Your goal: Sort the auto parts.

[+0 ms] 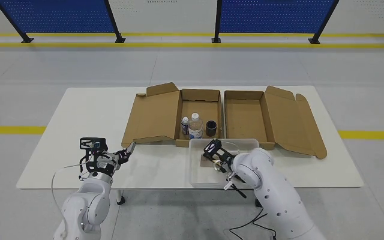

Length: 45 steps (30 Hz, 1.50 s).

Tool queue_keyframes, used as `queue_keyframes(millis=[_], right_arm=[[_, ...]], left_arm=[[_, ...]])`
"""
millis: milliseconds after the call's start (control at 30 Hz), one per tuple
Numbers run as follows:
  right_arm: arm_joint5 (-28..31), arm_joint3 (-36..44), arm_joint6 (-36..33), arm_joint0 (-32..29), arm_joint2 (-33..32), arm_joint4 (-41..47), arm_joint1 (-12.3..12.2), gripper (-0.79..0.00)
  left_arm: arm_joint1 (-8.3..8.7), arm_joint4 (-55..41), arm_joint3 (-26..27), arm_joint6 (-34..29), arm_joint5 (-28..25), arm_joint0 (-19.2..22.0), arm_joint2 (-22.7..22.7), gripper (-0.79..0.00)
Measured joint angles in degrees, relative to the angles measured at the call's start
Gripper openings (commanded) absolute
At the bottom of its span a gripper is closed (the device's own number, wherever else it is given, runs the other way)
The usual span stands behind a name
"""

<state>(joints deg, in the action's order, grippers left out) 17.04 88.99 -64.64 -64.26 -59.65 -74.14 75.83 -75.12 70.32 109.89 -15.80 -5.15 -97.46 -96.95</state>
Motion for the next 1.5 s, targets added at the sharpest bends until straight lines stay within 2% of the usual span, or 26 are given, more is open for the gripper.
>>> queue_keyframes(millis=[267, 500, 700, 900, 1300, 1500], right_arm=[[-5.66, 4.86, 9.14, -3.08, -4.64, 0.04, -0.62, -0.785], [-8.32, 6.65, 18.80, -5.88, -8.61, 6.70, -0.73, -0.785], [-7.06, 8.73, 29.48, -8.37, -11.67, 17.84, -0.55, -0.785], [-1.65, 9.44, 36.74, -9.85, -13.22, 27.58, -0.54, -0.785], [8.54, 8.75, 37.25, -8.96, -11.83, 36.31, -0.86, -0.785], [8.06, 9.00, 37.30, -8.51, -12.10, 33.92, -1.21, -0.785]], left_arm=[[0.00, 0.00, 0.00, 0.00, 0.00, 0.00, 0.00, 0.000], [0.00, 0.00, 0.00, 0.00, 0.00, 0.00, 0.00, 0.000], [0.00, 0.00, 0.00, 0.00, 0.00, 0.00, 0.00, 0.000], [0.00, 0.00, 0.00, 0.00, 0.00, 0.00, 0.00, 0.000], [0.00, 0.00, 0.00, 0.00, 0.00, 0.00, 0.00, 0.000], [0.00, 0.00, 0.00, 0.00, 0.00, 0.00, 0.00, 0.000]])
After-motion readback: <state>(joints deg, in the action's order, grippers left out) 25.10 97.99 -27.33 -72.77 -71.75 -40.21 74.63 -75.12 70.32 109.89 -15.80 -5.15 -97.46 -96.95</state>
